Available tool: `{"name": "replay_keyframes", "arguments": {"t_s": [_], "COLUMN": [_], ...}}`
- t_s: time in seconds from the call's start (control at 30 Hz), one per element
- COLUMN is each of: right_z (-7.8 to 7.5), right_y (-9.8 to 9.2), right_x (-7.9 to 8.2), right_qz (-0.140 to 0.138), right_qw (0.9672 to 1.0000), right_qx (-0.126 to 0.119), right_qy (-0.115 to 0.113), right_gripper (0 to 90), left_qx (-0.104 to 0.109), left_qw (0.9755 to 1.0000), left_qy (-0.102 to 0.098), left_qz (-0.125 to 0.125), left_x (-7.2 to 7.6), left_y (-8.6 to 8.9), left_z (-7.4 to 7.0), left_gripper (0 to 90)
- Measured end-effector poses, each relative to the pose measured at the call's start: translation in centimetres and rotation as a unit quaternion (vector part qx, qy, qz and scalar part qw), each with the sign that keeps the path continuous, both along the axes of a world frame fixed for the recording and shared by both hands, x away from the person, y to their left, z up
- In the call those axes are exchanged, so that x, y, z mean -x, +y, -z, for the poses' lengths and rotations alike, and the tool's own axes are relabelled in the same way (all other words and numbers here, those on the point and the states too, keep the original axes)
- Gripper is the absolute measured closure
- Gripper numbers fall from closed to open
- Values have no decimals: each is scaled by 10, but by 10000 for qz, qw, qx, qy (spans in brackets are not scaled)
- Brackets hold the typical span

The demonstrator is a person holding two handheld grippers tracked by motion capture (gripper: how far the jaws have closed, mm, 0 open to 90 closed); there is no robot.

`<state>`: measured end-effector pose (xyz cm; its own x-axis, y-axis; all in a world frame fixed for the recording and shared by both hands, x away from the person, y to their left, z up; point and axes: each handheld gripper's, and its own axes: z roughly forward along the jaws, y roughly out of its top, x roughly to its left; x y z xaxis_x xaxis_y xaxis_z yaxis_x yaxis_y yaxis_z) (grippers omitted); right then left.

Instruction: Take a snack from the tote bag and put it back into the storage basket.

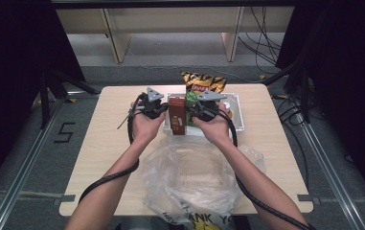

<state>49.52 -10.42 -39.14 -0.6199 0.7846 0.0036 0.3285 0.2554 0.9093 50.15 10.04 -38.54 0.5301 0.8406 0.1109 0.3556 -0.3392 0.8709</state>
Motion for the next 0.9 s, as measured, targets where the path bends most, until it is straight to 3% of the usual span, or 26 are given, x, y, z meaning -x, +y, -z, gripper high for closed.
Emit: {"name": "replay_keyframes", "arguments": {"t_s": [0.03, 0.07, 0.2, 0.27, 0.3, 0.4, 0.57, 0.6, 0.67, 0.7, 0.87, 0.9], "right_z": [-1, 1, 1, 1, 1, -1, -2, -2, -3, -3, -6, -7], "right_y": [0, 0, 0, -1, -1, -1, -5, -6, -7, -7, -11, -13], "right_x": [0, 0, 0, 0, 0, 1, -1, 0, 1, 0, 3, 3], "right_qz": [-17, -7, -13, -37, 32, 38, 96, 114, 151, 177, 184, 168], "right_qw": [10000, 10000, 10000, 10000, 9999, 10000, 9998, 9998, 9997, 9996, 9995, 9995], "right_qx": [30, 36, 46, 67, 60, 82, 152, 151, 154, 141, 199, 239], "right_qy": [35, -83, -44, -40, -95, 10, -83, -101, -66, -156, -148, -107], "right_gripper": [900, 900, 900, 898, 882, 844, 808, 801, 786, 776, 720, 705], "left_qx": [-6, -3, 47, -41, 80, 71, 18, 87, -9, 93, 148, 82], "left_qw": [10000, 10000, 10000, 10000, 10000, 9999, 10000, 9999, 9999, 9998, 9997, 9999], "left_qy": [0, 1, -22, -46, -54, -60, -57, -80, -80, -93, -94, -107], "left_qz": [-1, -4, 18, 2, -17, -40, -72, -77, -93, -121, -144, -106], "left_x": [0, 0, 0, 0, 1, 1, 1, 1, 3, 3, 10, 12], "left_y": [0, 0, 0, 0, -1, 0, 3, 4, 7, 7, 12, 14], "left_z": [0, 0, 0, -2, -1, -2, -2, -2, -3, -2, -5, -6], "left_gripper": [896, 896, 896, 894, 893, 871, 841, 836, 829, 826, 806, 800]}}
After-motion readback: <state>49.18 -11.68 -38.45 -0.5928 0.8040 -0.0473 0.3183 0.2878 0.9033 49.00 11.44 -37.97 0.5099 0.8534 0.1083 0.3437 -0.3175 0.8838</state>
